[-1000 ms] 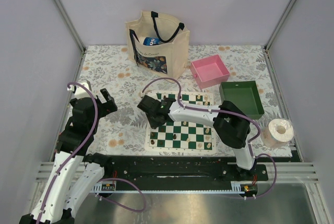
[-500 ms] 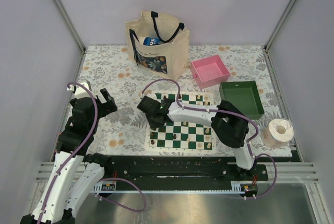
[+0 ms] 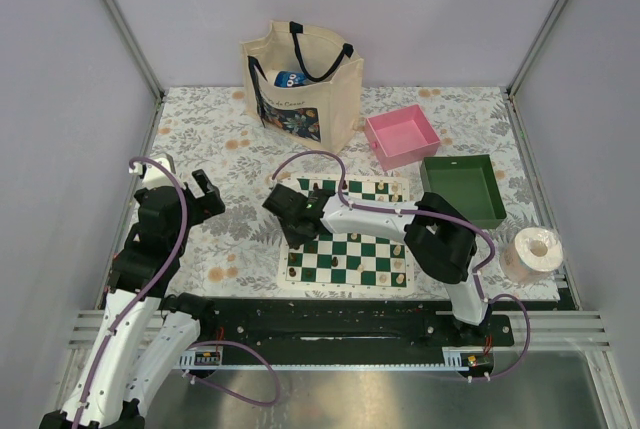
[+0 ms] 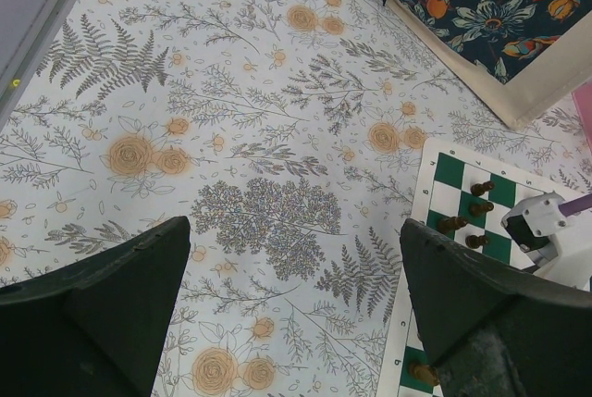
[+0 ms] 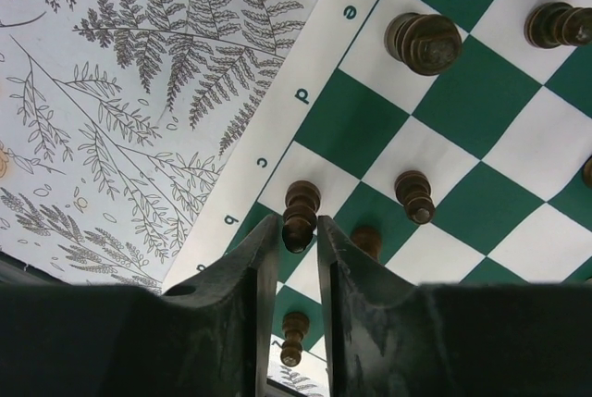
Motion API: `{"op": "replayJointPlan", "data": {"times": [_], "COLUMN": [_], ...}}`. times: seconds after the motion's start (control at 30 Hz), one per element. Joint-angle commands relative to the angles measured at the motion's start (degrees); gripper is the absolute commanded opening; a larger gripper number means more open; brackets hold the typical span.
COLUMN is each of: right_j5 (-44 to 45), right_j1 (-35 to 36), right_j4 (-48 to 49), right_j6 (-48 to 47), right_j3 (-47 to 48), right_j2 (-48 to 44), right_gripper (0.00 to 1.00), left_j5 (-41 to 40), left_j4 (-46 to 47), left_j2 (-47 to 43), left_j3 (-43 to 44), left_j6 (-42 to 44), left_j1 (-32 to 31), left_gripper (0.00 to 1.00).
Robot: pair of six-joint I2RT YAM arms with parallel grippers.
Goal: Set up the chess pieces on the board
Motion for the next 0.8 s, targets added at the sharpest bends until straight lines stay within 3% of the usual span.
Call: {"op": "replayJointPlan", "data": {"times": [0.0, 0.07, 0.33, 0.63, 0.77], "right_j5": [1.41, 1.23, 3.86, 7.11, 8.09], "right_j1": [-0.27, -0.18, -0.53, -6.59, -9.58], "right_j4": [1.30, 2.62, 4.11, 6.14, 6.23], "right_j6": [-0.24, -0.33, -3.48, -3.15, -0.86], "right_j3": [-0.36, -1.15, -1.33, -9.05, -11.09], "right_j2": [-0.67, -1.72, -7.69, -18.07, -18.61], "right_gripper": [0.39, 0.44, 0.48, 0.50, 0.51], "left_j5": [1.00, 1.00, 0.39, 0.39, 0.56], "left_j4": [3.02, 3.02, 3.63, 3.28, 3.46], "left_j2": [0.05, 0.05, -1.53, -1.35, -1.27], "left_j3": [-0.06, 0.03, -0.67, -0.32, -0.32], "left_j6": [-0.59, -0.59, -0.59, -0.59, -0.68], "left_j1": [0.40, 0.57, 0.57, 0.66, 0.75], "left_gripper": [0.99, 0.99, 0.99, 0.99, 0.99]}}
